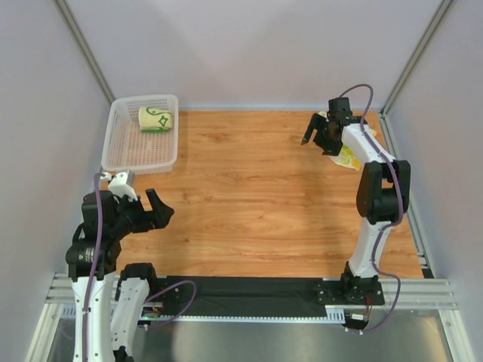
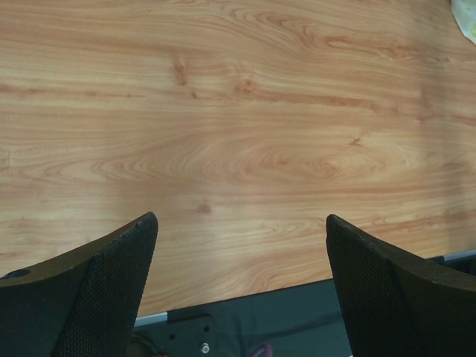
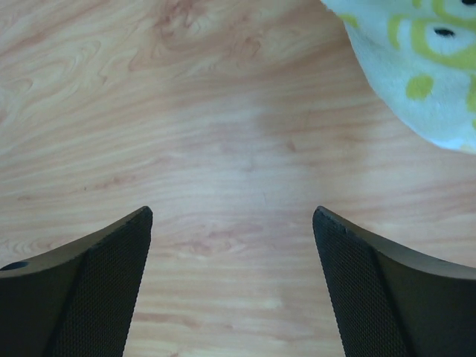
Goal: Roll the towels
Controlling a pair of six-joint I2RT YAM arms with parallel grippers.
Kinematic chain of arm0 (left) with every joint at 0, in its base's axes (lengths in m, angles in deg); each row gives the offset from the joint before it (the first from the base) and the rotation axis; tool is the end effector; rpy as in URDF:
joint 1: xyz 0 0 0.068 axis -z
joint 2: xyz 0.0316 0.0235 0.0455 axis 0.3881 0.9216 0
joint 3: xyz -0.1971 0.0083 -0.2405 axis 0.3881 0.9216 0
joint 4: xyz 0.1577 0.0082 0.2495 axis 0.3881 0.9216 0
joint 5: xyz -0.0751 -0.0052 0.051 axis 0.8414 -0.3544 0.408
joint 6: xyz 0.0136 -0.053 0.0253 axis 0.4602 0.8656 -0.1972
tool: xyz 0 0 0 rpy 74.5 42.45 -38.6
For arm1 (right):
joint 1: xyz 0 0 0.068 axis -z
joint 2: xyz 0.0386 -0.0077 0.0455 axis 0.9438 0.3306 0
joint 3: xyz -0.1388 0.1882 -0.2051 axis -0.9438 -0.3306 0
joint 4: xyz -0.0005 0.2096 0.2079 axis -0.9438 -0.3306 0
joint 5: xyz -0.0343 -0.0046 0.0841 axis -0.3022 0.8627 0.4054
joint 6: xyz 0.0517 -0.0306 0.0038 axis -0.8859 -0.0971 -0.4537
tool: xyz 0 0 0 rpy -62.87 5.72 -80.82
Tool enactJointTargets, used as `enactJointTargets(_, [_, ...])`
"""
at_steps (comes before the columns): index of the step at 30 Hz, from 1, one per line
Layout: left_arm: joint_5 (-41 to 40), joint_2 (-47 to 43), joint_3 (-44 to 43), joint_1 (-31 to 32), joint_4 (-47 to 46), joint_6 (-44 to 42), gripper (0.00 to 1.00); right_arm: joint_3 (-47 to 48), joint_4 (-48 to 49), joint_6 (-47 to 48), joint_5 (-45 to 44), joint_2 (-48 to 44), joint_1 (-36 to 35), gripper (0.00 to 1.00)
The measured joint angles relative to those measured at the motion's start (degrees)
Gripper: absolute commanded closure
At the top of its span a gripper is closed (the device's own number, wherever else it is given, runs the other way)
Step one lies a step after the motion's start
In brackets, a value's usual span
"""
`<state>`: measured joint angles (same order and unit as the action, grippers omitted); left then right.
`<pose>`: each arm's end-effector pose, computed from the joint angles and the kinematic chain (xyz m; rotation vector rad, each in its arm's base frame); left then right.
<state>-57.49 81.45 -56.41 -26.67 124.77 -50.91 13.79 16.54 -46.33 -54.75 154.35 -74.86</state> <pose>0.0840 -0.0098 0.3588 -0.2046 2.1879 -0.5145 0.4790 0.0392 0.2600 0.4517 2.5684 0.3138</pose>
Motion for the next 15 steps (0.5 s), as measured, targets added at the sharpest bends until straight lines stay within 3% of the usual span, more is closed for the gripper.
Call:
enactJointTargets(8, [0.04,0.46,0.11,0.00,0.00,0.00,0.00,16.33,-2.27,-1.01,2.01,20.55,1.49,0.16])
enactJointTargets(11, [0.04,0.52,0.13,0.00,-0.02,0.02,0.01,20.92,-2.45,-1.03,2.56,22.62,1.88,0.20])
enactJointTargets(15, [0.04,0.85,0.33,0.00,-0.02,0.02,0.00,25.03,-3.74,-0.74,3.10,25.90,1.64,0.34])
